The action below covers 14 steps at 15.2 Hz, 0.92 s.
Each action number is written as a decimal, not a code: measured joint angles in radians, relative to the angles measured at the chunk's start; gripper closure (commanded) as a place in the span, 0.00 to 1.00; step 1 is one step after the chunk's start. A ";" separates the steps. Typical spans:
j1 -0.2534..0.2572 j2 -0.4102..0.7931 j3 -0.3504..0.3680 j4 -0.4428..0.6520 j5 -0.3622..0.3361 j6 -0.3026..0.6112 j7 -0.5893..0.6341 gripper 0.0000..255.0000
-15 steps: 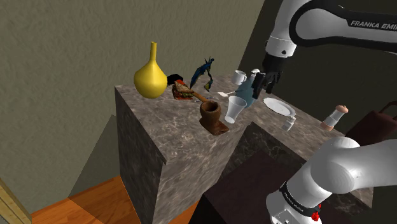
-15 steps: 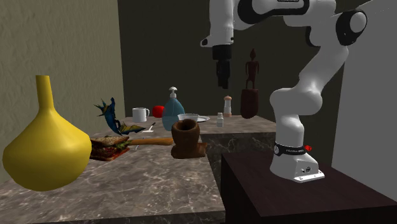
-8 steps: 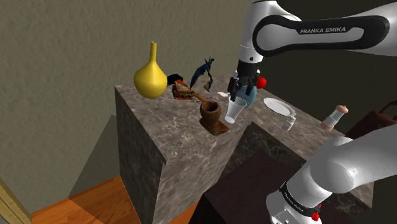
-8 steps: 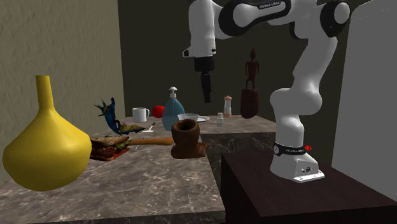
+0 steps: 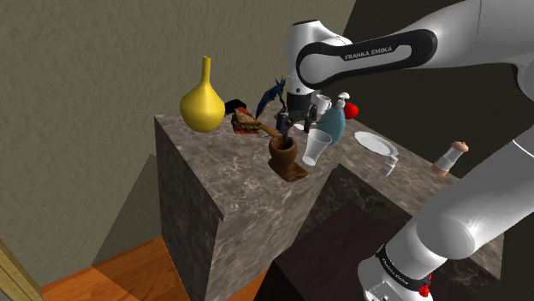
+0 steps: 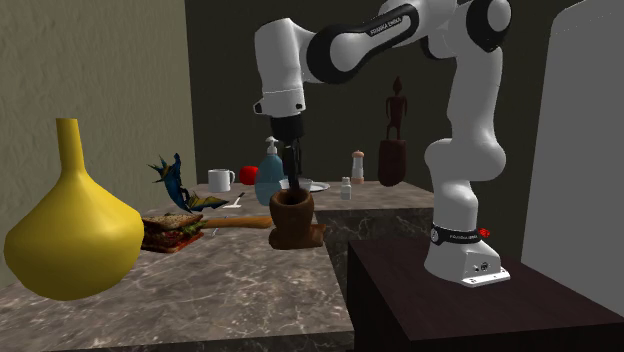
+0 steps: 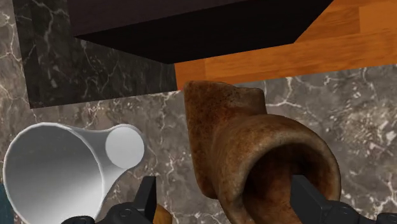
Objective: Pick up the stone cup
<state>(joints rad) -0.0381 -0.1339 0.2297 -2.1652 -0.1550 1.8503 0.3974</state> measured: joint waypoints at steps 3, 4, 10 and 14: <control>-0.001 0.041 0.004 0.005 -0.013 0.030 0.019 0.00; 0.000 0.046 0.004 -0.003 -0.015 0.042 0.023 0.00; -0.002 0.073 0.004 -0.037 -0.026 0.101 0.037 1.00; -0.002 0.074 0.004 -0.037 -0.027 0.103 0.038 1.00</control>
<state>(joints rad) -0.0397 -0.0602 0.2340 -2.2020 -0.1816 1.9535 0.4357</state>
